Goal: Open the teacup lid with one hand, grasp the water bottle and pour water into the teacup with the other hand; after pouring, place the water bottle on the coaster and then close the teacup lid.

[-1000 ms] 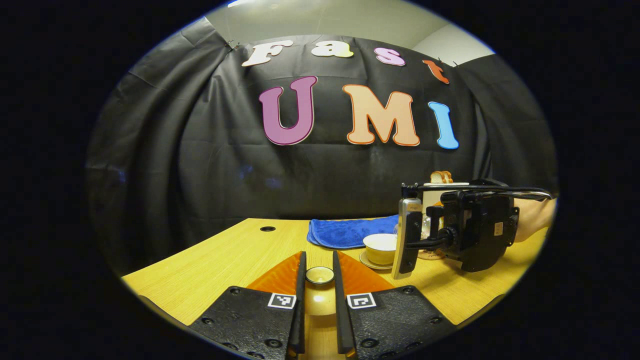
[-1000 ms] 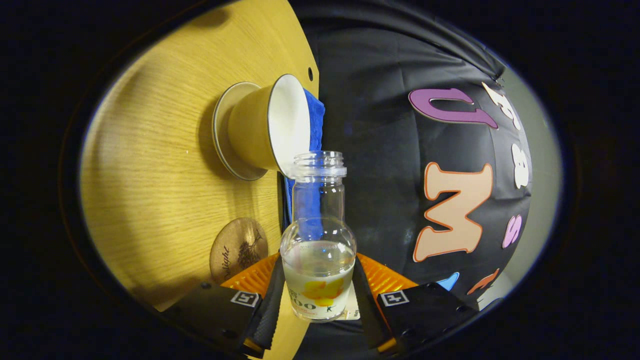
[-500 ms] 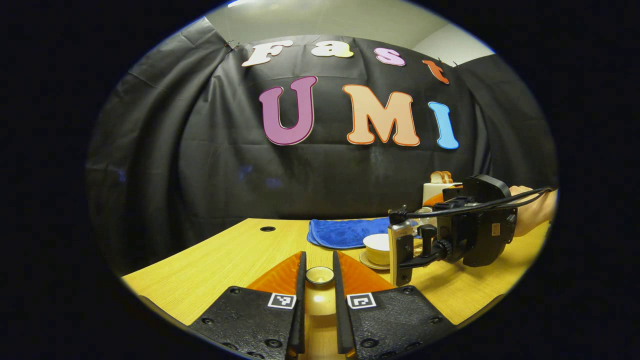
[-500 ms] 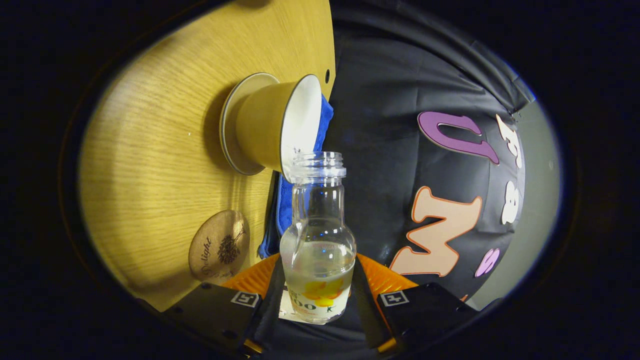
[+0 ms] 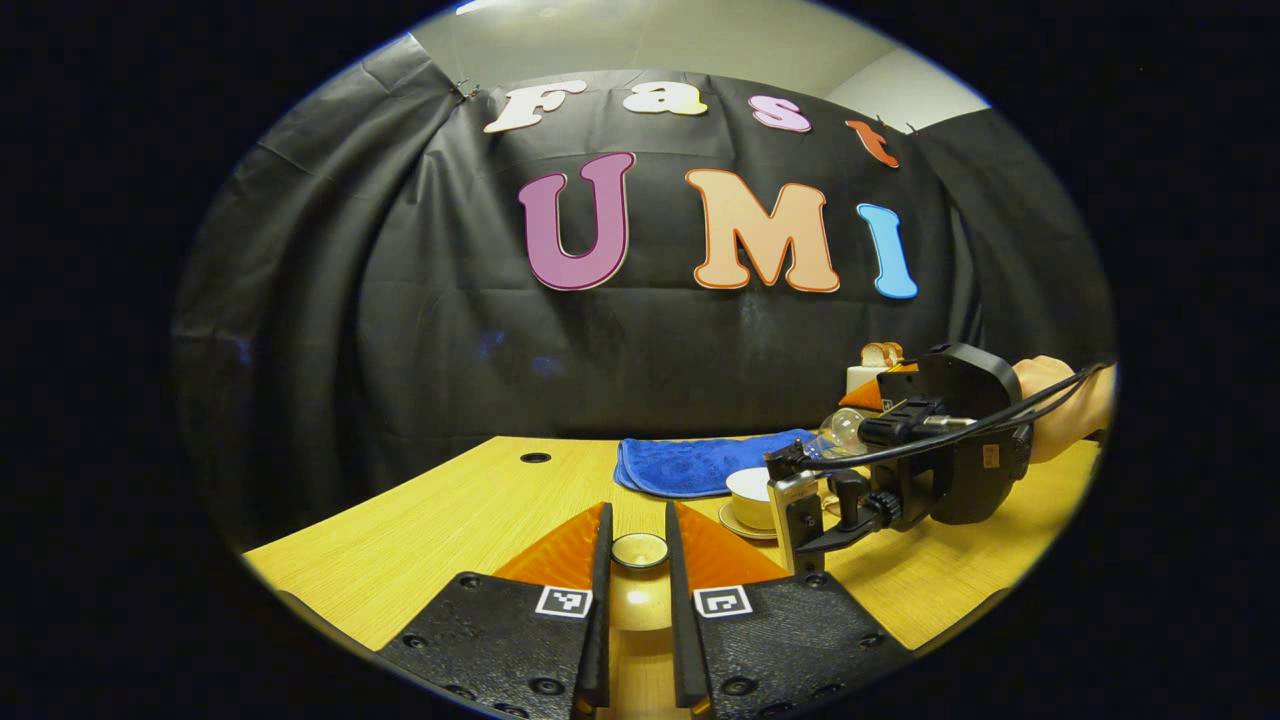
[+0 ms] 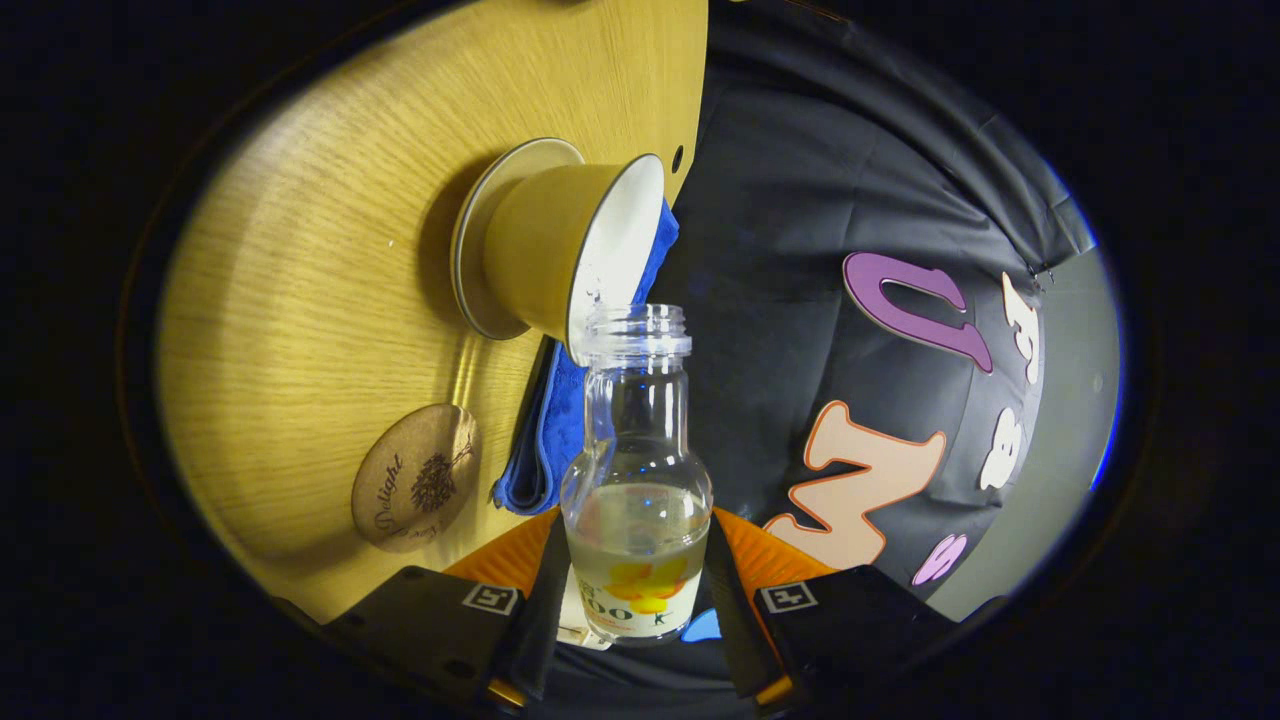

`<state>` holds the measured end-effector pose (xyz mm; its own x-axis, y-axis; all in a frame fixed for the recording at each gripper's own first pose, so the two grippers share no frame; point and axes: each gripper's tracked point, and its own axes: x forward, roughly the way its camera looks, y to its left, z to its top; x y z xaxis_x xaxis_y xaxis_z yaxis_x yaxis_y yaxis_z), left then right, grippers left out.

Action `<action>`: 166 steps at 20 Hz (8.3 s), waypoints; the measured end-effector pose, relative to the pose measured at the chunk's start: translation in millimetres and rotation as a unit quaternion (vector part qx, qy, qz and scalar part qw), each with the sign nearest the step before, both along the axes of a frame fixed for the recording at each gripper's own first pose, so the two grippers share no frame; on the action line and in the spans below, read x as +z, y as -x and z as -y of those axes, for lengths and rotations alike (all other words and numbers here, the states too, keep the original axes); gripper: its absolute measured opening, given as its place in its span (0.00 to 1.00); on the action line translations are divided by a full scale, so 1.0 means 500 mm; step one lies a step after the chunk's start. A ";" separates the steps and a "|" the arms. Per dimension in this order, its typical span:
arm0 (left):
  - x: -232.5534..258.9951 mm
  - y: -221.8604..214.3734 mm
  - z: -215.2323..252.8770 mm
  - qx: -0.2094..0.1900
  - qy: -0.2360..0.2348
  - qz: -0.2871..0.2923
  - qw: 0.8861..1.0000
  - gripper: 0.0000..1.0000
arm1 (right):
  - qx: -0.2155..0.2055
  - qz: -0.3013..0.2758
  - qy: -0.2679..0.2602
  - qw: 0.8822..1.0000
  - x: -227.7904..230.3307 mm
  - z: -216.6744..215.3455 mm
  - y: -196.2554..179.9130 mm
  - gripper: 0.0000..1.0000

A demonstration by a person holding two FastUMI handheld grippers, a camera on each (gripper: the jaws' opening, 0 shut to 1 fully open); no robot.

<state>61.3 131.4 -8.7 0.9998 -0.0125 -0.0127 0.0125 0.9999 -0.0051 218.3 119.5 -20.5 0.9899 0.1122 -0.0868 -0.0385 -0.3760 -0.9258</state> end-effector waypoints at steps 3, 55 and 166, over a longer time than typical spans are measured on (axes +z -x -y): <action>0.001 0.000 0.000 0.000 0.000 0.000 1.000 0.22 | 0.009 0.013 0.030 0.999 0.016 -0.008 -0.001 0.72; -0.001 -0.036 0.014 0.009 0.001 -0.003 1.000 0.22 | -0.088 -0.184 -0.790 0.578 -0.009 0.250 0.090 0.72; 0.009 -0.045 0.204 -0.027 -0.005 -0.001 1.000 0.97 | -0.032 -0.093 -0.824 0.558 0.043 0.279 0.320 0.99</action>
